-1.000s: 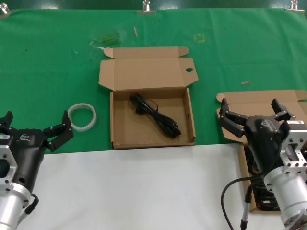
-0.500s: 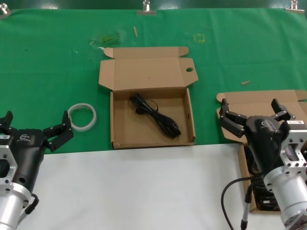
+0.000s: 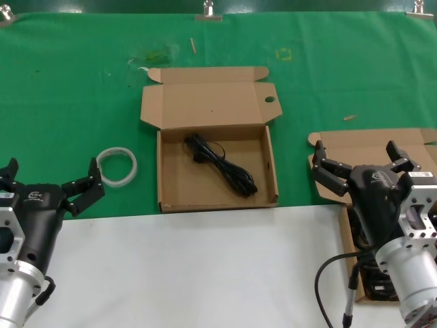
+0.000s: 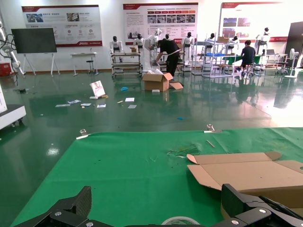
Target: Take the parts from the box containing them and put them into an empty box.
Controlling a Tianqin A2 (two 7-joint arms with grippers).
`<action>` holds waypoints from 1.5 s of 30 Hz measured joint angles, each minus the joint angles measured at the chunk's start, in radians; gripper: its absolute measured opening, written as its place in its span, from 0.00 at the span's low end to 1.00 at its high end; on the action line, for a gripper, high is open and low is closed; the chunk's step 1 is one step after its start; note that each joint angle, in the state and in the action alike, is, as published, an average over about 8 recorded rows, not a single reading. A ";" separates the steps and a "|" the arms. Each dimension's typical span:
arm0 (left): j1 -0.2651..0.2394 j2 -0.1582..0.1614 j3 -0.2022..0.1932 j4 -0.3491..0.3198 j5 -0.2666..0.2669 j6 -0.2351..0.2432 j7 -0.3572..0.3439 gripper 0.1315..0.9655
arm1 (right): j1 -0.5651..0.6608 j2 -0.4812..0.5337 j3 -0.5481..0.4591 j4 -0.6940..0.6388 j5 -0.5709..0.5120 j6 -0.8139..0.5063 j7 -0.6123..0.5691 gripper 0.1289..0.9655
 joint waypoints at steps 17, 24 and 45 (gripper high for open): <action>0.000 0.000 0.000 0.000 0.000 0.000 0.000 1.00 | 0.000 0.000 0.000 0.000 0.000 0.000 0.000 1.00; 0.000 0.000 0.000 0.000 0.000 0.000 0.000 1.00 | 0.000 0.000 0.000 0.000 0.000 0.000 0.000 1.00; 0.000 0.000 0.000 0.000 0.000 0.000 0.000 1.00 | 0.000 0.000 0.000 0.000 0.000 0.000 0.000 1.00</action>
